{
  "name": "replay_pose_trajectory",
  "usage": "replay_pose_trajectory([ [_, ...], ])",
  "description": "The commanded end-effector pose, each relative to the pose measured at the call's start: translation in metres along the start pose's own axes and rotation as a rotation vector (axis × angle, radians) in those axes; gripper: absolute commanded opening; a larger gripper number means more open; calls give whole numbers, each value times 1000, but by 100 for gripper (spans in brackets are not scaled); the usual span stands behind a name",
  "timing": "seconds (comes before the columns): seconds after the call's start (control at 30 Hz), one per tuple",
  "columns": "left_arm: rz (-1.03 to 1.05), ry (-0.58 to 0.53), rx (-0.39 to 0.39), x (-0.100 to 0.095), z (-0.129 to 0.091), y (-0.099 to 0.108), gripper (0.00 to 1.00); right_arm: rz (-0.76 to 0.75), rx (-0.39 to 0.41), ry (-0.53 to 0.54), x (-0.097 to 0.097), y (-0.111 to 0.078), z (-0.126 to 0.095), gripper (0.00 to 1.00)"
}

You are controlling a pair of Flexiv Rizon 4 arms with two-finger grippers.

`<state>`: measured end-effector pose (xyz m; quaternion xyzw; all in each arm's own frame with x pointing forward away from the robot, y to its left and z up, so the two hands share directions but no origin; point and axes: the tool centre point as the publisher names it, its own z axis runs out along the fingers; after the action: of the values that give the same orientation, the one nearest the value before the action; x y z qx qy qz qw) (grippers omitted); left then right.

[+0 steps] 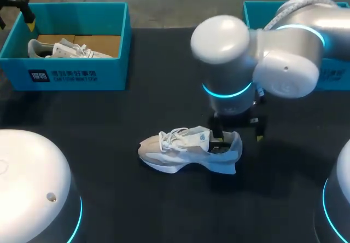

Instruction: Take the shoe out of the shoebox, open the shoe tongue, remove and reinsert the insole, then place the shoe into the shoebox

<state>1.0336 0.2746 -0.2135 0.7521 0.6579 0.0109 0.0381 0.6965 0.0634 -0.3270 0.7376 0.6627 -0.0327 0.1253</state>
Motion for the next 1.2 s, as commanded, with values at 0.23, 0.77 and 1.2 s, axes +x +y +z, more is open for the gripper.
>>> replay_pose_trajectory([
  [0.23,1,2,-3,0,0,-2,100,-28,-14,173,-29,3,-34,100],
  [0.77,1,2,-3,0,0,-2,100,-405,-131,439,-59,15,-50,100],
  [1.2,1,2,-3,0,0,-2,100,-738,-207,702,-79,21,-41,100],
])
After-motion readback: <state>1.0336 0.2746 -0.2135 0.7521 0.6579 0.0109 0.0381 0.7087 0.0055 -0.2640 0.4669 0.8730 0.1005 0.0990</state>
